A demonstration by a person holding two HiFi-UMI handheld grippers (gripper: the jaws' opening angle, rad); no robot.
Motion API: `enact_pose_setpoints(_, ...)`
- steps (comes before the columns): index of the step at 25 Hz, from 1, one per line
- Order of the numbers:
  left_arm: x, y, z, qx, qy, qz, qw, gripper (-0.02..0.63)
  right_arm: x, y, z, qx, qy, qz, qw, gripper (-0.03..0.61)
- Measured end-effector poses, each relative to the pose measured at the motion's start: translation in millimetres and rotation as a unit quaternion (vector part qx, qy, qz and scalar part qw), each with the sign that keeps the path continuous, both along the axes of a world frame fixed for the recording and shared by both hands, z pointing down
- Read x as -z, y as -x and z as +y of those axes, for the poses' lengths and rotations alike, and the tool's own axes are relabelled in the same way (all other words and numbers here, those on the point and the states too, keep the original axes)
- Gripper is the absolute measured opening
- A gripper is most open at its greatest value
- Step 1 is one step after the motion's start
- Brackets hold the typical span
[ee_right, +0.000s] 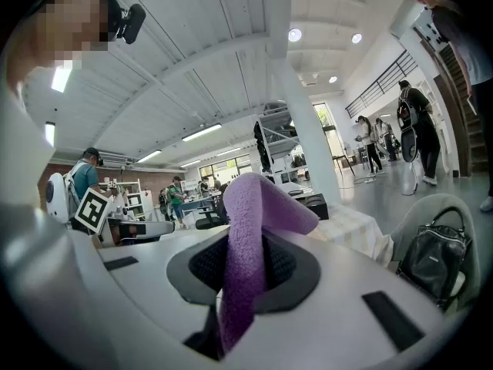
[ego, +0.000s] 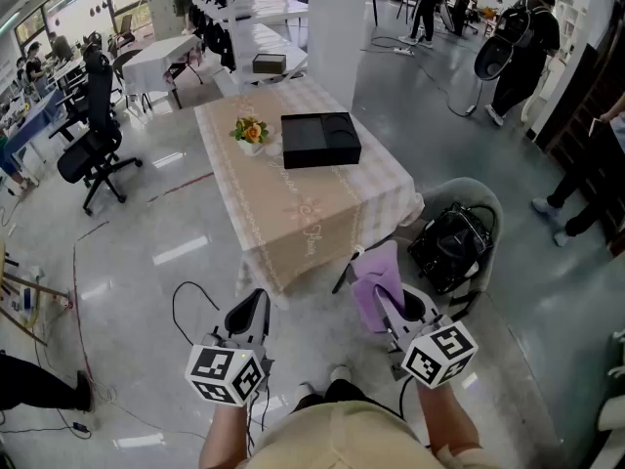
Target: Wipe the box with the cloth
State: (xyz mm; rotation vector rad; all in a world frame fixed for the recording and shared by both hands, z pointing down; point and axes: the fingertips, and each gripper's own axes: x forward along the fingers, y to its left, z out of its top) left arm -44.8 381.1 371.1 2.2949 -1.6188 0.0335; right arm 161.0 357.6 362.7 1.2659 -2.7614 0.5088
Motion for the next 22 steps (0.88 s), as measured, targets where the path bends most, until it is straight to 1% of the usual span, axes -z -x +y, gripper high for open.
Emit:
enact_pose_setpoints(4,0.4,-3.1,-10.1,-0.002,-0.004,-0.001,1.0,0.017,-1.2,1.5,-12.0,0.005,-0.007,-0.006,1.0,0.074)
enact_pose_setpoints(11,1.6,-8.1,-20.8,0.005,0.003,-0.004,1.0,0.017,-4.4,-1.5,-26.6,0.013,0.004,-0.007,1.0,0.074)
enact_pose_setpoints(17,-3.2,-21.2,-32.9,0.003,0.015,-0.003,0.9999,0.017,-8.7,-8.2,-40.2,0.023,0.013,-0.023,0.999,0.075)
enact_pose_setpoints(22,-11.7,-33.4,-51.7,0.012,0.017,0.001,0.9998,0.017,-16.6,-21.1,-60.7,0.039,0.02,-0.03,0.999,0.075)
